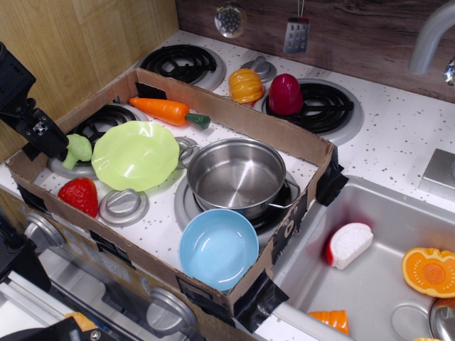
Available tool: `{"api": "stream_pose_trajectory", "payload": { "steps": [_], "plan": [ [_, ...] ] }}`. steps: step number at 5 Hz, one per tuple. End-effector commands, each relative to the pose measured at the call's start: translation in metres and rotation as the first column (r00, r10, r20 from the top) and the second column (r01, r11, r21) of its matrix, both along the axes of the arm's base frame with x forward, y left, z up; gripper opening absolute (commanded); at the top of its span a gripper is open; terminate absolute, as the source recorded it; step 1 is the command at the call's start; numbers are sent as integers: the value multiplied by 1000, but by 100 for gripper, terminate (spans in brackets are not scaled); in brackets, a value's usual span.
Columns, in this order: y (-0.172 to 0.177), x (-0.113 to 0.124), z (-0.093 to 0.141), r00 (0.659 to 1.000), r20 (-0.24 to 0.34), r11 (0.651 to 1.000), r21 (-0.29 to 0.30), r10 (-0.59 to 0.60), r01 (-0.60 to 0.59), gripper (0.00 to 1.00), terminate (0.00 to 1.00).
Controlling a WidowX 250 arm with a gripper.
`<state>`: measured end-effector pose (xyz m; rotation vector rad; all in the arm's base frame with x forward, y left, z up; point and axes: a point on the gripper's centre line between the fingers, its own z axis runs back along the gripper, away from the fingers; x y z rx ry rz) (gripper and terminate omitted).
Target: Put broccoli in pot
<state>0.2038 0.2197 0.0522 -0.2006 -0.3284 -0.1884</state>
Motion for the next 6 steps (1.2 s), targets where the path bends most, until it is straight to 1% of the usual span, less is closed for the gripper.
{"api": "stream_pose_trajectory", "payload": {
  "steps": [1,2,3,4,5,6],
  "plan": [
    [-2,12,-1,999,40,999,22,-34,33,100,0],
    [-4,20,-12,998,46,999,9,-45,45,100,0],
    [-5,22,-19,997,56,999,2,-45,45,100,0],
    [-7,22,-27,996,76,999,22,-49,48,100,0],
    [-6,19,-22,996,79,997,65,-38,33,0,0],
    [-5,14,-9,996,82,988,151,-47,34,0,0]
  ]
}}
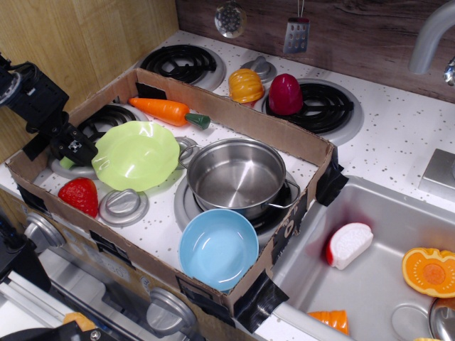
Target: Put broccoli in pot
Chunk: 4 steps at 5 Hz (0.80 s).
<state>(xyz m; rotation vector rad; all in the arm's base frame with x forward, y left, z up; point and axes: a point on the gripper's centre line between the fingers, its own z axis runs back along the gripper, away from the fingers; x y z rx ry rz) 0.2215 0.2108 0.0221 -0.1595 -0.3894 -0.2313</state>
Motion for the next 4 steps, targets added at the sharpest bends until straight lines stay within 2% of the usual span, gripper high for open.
{"api": "stream_pose_trajectory", "payload": {
  "steps": [1,2,3,4],
  "plan": [
    [6,-4,39,1000,21,981,195,-5,1,0,0],
    [2,-2,64,999,-32,952,305,14,-4,0,0],
    [-21,-3,84,996,-55,978,202,72,-60,0,0],
    [-59,1,96,966,-137,968,149,221,-201,0,0]
  ]
}}
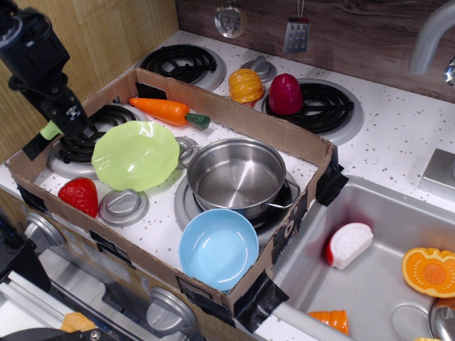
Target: Put broccoli in pot
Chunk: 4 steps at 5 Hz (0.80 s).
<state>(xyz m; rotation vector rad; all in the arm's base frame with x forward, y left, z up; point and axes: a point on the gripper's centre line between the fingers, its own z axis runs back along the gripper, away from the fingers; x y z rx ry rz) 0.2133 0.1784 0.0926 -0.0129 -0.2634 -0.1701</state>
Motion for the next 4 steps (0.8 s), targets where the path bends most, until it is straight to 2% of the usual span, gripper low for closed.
{"api": "stream_pose_trajectory", "payload": {
  "steps": [1,2,3,4],
  "plan": [
    [-63,16,44,980,11,980,-30,196,-196,0,0],
    [-86,25,49,969,-10,966,-74,247,-247,0,0],
    [-94,36,33,954,-69,943,-146,291,-298,0,0],
    [-106,46,7,946,-61,937,-129,319,-325,0,0]
  ]
}}
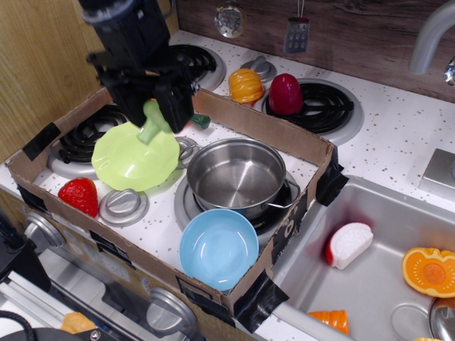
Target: Put broccoli in pot
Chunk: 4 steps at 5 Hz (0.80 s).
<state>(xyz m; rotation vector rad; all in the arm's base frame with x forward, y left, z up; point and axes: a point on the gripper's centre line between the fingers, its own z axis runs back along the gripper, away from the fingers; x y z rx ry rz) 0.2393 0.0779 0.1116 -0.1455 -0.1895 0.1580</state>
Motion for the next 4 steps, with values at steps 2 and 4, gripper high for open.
{"api": "stream_pose_trajectory", "payload": {
  "steps": [2,4],
  "plan": [
    [-26,32,-40,1000,9,991,137,6,-7,0,0],
    [-52,40,-42,997,29,976,206,69,-73,0,0]
  ]
}}
